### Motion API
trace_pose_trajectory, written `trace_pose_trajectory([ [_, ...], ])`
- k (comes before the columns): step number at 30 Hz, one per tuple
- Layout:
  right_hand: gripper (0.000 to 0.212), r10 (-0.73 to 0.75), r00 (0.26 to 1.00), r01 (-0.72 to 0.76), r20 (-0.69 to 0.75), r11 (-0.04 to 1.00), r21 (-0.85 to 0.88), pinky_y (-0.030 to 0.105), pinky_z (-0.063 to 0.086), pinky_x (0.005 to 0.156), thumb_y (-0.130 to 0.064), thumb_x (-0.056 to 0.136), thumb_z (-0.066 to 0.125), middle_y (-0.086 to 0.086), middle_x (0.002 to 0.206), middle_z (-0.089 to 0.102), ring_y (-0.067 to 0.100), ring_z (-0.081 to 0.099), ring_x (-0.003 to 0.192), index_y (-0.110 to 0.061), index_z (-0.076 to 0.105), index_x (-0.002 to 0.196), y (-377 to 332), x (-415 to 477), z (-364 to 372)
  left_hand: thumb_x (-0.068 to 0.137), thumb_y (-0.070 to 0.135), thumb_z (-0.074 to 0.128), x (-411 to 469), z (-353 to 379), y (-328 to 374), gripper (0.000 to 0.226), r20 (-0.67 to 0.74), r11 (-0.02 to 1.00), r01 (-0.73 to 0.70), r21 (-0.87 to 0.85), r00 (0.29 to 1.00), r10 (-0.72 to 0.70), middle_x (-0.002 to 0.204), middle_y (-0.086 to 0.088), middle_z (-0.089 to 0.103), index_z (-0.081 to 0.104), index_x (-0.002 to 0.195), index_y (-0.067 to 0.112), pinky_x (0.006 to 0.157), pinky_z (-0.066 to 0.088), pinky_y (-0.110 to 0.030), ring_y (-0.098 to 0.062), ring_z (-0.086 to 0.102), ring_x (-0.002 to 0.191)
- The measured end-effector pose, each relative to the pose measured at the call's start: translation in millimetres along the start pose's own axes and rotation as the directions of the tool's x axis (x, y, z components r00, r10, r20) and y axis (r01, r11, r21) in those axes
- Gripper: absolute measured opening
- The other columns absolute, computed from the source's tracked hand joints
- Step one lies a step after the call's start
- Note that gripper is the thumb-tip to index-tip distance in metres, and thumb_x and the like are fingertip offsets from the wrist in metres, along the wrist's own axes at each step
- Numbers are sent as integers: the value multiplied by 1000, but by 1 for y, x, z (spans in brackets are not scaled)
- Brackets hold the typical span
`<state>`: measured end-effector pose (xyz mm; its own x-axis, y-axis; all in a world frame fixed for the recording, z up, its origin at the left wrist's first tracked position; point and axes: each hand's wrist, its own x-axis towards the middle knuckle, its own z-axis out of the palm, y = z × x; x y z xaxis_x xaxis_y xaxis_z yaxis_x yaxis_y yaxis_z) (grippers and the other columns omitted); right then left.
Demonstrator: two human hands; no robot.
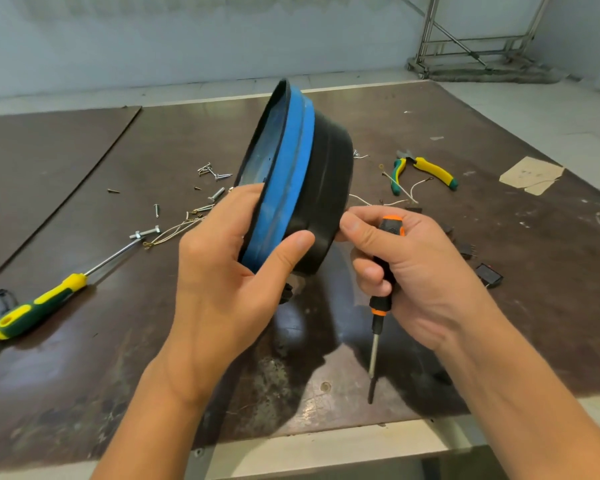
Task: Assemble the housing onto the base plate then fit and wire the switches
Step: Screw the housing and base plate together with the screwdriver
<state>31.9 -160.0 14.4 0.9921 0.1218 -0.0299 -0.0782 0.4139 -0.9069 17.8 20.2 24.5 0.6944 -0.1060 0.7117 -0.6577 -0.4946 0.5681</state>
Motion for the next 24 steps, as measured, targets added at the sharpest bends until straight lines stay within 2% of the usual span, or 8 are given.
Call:
trace_pose_trajectory([
  [4, 31, 10, 999, -13, -31, 994, -109, 18, 32, 36, -18, 75, 75, 14, 81, 63, 7, 41, 40, -1, 69, 101, 3, 1, -7, 90, 19, 74, 1, 0, -6, 22, 71, 989, -69, 128, 996, 60, 96, 24, 50, 63, 106, 9, 77, 35, -7, 7, 52, 84],
  [8, 7, 92, 995, -97, -49, 989, -114, 16, 26, 34, -8, 87, 69, 8, 67, 59, 6, 35, 37, -2, 68, 91, 4, 2, -11, 92, 28, 69, -1, 1, -10, 27, 167, 962, -93, 258, 985, 50, 108, 13, 57, 63, 109, 7, 76, 47, -23, -6, 58, 94],
  [9, 11, 152, 988, -155, -33, 985, -82, 15, 22, 33, -9, 87, 67, 3, 60, 52, 5, 31, 36, -1, 67, 95, 3, 3, -13, 92, 29, 68, -2, 2, -10, 27, 192, 950, -105, 296, 980, 48, 112, 10, 60, 63, 110, 9, 76, 49, -26, -10, 60, 97],
  [12, 48, 385, 922, -387, 44, 920, 57, 14, 16, 30, -16, 80, 65, -8, 51, 31, 1, 24, 32, 3, 62, 123, -2, 3, -23, 91, 32, 66, -5, 5, -8, 29, 238, 918, -109, 381, 971, 17, 119, 8, 63, 62, 113, 14, 71, 49, -26, -12, 60, 100],
  [15, 54, 505, 856, -516, 105, 841, 161, 12, 14, 30, -17, 80, 63, -10, 51, 28, 1, 26, 30, 3, 60, 130, 0, -1, -34, 89, 34, 66, -7, 11, -9, 31, 344, 875, -164, 457, 939, -4, 117, 7, 64, 61, 114, 16, 66, 48, -26, -15, 63, 92],
  [17, 42, 553, 819, -573, 149, 783, 241, 11, 12, 34, -16, 80, 64, -11, 52, 27, 2, 28, 31, -9, 57, 121, 6, -5, -39, 88, 34, 65, -10, 18, -10, 28, 411, 838, -215, 502, 912, -12, 113, 7, 64, 60, 110, 18, 63, 50, -31, -17, 64, 88],
  [20, 18, 605, 767, -639, 215, 689, 341, 10, 15, 34, -17, 84, 62, -11, 51, 31, 2, 32, 31, -21, 45, 85, 12, -12, -46, 85, 35, 68, -16, 32, -11, 24, 498, 770, -302, 561, 867, -23, 106, 7, 64, 59, 102, 20, 56, 40, -28, -17, 62, 80],
  [24, 33, 659, 723, -668, 206, 591, 452, 10, 25, 31, -12, 88, 66, -9, 51, 33, 4, 36, 31, -18, 41, 68, 14, -17, -56, 84, 36, 68, -23, 46, -11, 22, 552, 726, -359, 587, 833, -34, 101, 7, 63, 58, 99, 22, 52, 33, -27, -17, 61, 75],
])
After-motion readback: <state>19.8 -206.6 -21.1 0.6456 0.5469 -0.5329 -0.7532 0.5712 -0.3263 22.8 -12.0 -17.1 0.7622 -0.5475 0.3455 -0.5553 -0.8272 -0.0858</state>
